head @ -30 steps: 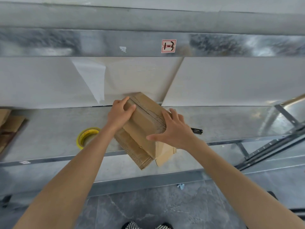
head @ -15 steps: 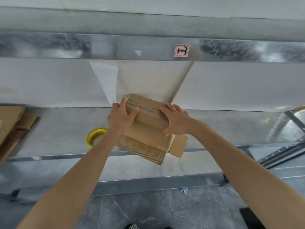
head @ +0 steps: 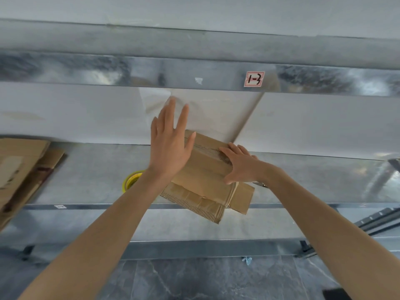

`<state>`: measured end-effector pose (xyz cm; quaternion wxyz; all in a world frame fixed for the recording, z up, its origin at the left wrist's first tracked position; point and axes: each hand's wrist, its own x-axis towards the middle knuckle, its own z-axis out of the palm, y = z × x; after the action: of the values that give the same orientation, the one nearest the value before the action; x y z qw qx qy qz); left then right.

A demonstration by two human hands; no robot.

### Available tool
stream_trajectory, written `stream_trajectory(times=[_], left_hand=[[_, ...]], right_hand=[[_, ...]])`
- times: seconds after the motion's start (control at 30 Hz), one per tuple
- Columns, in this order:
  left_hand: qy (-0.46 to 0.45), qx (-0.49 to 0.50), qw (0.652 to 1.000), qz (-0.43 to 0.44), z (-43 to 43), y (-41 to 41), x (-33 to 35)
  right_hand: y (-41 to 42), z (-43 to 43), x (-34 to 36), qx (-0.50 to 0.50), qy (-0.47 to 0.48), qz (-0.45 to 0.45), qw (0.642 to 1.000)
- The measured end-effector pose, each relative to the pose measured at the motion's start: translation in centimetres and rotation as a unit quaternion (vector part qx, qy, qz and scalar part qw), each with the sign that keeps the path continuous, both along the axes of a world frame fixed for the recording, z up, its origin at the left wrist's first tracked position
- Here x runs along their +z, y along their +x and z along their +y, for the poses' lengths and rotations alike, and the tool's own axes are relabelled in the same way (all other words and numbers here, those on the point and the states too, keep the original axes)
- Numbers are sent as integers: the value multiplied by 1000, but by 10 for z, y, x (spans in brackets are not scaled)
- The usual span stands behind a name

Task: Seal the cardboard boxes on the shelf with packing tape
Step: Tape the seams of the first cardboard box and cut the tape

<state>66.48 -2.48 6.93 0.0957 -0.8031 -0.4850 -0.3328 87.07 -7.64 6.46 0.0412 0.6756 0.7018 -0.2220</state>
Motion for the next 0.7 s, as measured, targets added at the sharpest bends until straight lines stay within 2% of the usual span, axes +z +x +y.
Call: stream_trajectory(times=[0.37, 0.7], left_hand=[[-73, 11, 993, 95, 40, 9, 6], [-146, 30, 983, 104, 67, 16, 6]], right_hand=[[-4, 0, -6, 9, 48, -24, 999], [5, 8, -14, 37, 82, -37, 995]])
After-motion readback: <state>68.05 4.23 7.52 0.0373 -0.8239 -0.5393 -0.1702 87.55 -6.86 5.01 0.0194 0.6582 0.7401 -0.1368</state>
